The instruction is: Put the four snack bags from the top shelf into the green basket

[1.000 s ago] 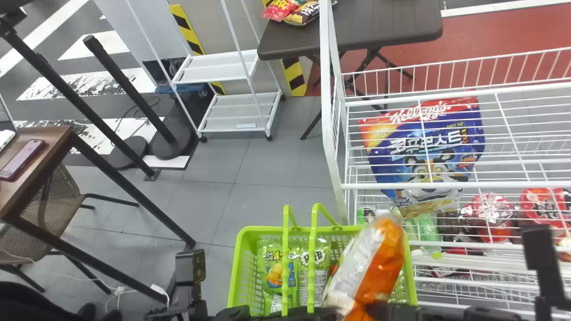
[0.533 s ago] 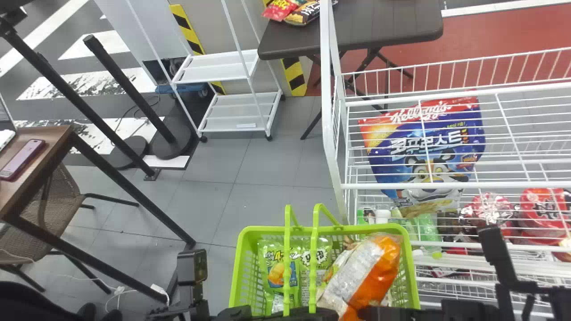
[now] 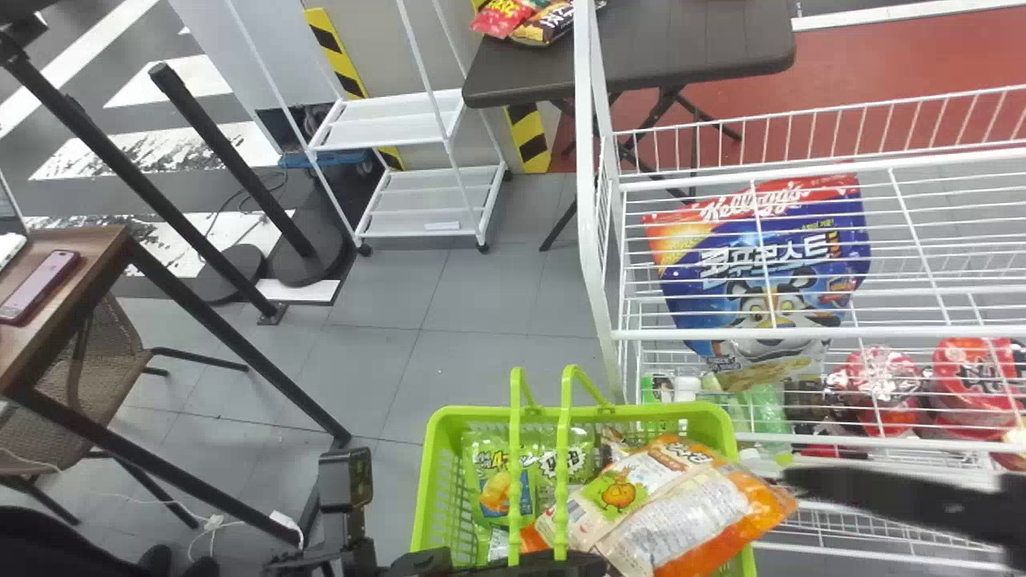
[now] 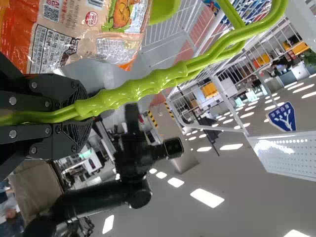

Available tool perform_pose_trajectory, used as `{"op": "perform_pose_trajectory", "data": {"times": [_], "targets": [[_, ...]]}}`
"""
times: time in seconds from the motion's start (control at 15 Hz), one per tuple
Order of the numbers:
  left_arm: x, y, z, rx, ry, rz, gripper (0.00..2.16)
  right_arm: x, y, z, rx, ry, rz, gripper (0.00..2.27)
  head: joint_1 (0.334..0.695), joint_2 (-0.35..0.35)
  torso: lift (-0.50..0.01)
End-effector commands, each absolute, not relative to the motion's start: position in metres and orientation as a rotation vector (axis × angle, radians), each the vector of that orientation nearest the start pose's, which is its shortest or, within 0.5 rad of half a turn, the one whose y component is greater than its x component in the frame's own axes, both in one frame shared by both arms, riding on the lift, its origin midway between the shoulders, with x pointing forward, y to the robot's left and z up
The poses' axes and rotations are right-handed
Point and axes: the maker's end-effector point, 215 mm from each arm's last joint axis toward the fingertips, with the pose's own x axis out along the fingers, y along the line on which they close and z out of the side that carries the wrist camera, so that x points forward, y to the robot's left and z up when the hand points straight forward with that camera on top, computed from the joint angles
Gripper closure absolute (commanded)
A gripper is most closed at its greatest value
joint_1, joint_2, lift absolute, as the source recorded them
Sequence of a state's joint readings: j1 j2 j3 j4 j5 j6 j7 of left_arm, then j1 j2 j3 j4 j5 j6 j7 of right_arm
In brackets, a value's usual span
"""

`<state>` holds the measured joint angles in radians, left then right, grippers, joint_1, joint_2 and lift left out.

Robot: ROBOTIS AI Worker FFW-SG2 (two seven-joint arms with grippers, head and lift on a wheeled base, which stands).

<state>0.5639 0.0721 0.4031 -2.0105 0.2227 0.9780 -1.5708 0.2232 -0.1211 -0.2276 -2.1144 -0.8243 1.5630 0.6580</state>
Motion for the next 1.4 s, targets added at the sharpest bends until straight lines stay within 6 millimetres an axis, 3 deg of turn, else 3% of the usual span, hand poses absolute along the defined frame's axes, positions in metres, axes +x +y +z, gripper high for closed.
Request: {"op": "perform_pose_trajectory", "data": {"times": [0.0,0.13,0.27,0.4,0.53,0.6,0.67,1.0,1.33], "targets": [[0.215,0.169,-0.412,-0.875,0.675,-1.111,2.15,0.319,-0.110,-0.367,0.863,0.902,0.898,0.06,0.695,0.288,0.000],[0.217,0.169,-0.412,-0.876,0.673,-1.113,2.15,0.317,-0.132,-0.409,0.793,0.902,0.758,0.06,0.695,0.161,0.000],[0.216,0.167,-0.413,-0.877,0.678,-1.116,2.15,0.360,-0.164,-0.437,0.591,0.702,0.575,0.06,0.695,0.109,0.000],[0.216,0.166,-0.413,-0.880,0.677,-1.116,2.15,0.389,-0.202,-0.444,0.373,0.515,0.420,0.06,0.695,0.039,0.000],[0.216,0.166,-0.413,-0.877,0.679,-1.115,2.15,0.402,-0.229,-0.432,0.209,0.353,0.306,0.06,0.695,-0.028,0.000],[0.216,0.166,-0.413,-0.878,0.680,-1.116,2.15,0.401,-0.233,-0.429,0.188,0.320,0.289,0.06,0.695,-0.101,0.000],[0.216,0.164,-0.414,-0.879,0.682,-1.120,2.15,0.400,-0.237,-0.422,0.162,0.274,0.278,0.06,0.695,-0.120,0.000],[0.215,0.158,-0.415,-0.888,0.680,-1.114,2.15,0.391,-0.219,-0.388,0.010,0.127,0.282,0.06,0.695,-0.131,0.000],[0.214,0.151,-0.414,-0.886,0.688,-1.126,2.15,0.382,-0.205,-0.402,-0.084,0.157,0.254,0.06,0.695,-0.120,0.000]]}}
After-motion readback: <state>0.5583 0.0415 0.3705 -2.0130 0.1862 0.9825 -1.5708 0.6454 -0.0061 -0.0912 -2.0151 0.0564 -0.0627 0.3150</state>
